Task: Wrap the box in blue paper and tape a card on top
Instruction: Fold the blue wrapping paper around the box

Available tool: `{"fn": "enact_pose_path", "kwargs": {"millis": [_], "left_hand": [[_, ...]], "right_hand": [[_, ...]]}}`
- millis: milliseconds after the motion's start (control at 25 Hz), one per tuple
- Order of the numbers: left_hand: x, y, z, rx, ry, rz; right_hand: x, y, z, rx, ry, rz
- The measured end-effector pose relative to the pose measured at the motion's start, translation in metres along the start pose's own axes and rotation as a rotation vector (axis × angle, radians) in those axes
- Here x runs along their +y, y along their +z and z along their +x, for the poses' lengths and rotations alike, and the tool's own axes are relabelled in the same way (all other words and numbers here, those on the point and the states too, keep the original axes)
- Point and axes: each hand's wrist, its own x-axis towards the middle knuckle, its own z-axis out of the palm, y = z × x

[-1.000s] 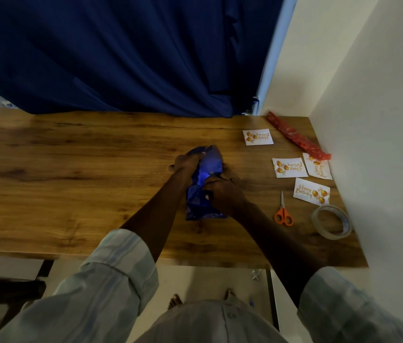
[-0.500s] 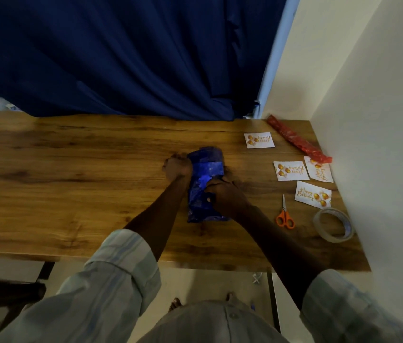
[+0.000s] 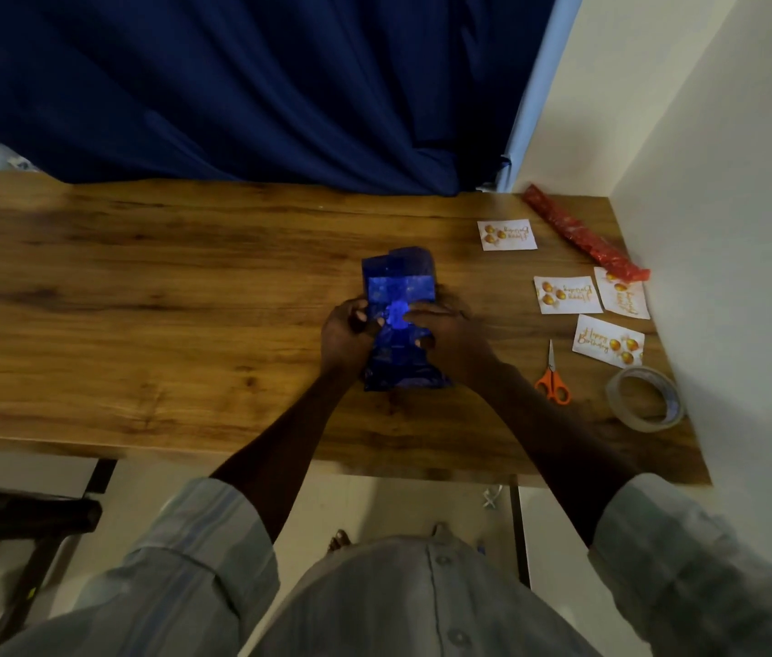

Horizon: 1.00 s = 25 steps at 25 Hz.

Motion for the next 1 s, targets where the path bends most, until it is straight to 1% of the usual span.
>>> {"fn": "enact_pose_path", "kwargs": {"millis": [120, 240, 360, 440, 600, 720, 840, 920, 1000], "left_hand": [[0.002, -0.006, -0.002, -0.038, 0.058, -0.025], [0.004, -0.008, -0.002, -0.082, 0.088, -0.031], [0.003, -0.008, 0.002, -0.144, 0.085, -0.027], [0.004, -0.008, 0.004, -0.178, 0.101, -0.004], [0.014, -0.009, -0.001, -0.182, 0.170, 0.095], [0.015, -0.008, -0.004, -0.153, 0.111, 0.083], [0.014, -0.005, -0.003, -0.145, 0.082, 0.131], [0.014, -0.003, -0.003, -0.145, 0.060, 0.145], [0.013, -0.003, -0.003, -0.129, 0.046, 0.144]], "right_hand": [[0.001, 0.003, -0.001, 0.027, 0.102, -0.047], [0.001, -0.002, 0.000, -0.033, 0.176, -0.055], [-0.001, -0.004, -0.001, -0.090, 0.182, -0.058], [-0.001, -0.003, -0.002, -0.086, 0.167, -0.037], [0.006, -0.002, 0.001, -0.015, 0.164, 0.032], [0.005, 0.001, -0.001, 0.022, 0.186, 0.047], [-0.001, 0.003, -0.005, 0.114, 0.220, 0.094], [-0.007, 0.001, -0.007, 0.151, 0.272, 0.173], [-0.011, -0.002, -0.006, 0.170, 0.334, 0.302]]}}
